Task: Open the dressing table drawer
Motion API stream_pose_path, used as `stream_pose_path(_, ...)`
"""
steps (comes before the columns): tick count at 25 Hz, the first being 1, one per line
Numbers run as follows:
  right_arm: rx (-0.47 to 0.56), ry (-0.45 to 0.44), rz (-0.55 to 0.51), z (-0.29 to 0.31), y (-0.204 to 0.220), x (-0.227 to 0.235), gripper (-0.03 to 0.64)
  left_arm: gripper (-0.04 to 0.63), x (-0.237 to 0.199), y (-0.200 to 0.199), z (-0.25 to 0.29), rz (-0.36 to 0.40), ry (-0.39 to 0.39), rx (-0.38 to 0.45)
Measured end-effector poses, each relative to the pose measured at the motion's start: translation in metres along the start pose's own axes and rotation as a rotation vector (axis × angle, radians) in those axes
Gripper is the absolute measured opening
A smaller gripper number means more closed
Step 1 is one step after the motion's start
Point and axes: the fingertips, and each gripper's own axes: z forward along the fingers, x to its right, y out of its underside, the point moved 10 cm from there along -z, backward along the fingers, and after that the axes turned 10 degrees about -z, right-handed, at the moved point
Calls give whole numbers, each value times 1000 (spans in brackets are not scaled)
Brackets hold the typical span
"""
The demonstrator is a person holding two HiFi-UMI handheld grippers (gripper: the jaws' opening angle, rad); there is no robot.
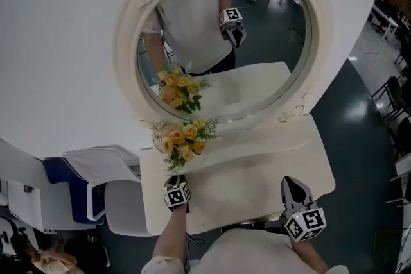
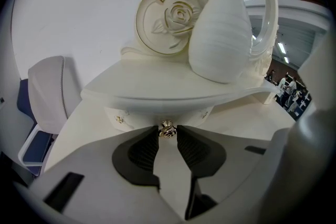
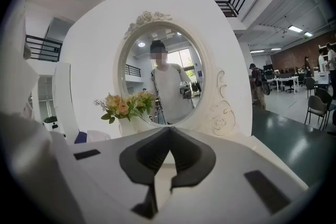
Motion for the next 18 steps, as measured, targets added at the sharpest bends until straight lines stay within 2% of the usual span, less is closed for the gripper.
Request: stream_pose_path(18, 9, -9, 4, -4, 0, 2, 9, 118, 3, 8, -7, -4, -30, -7)
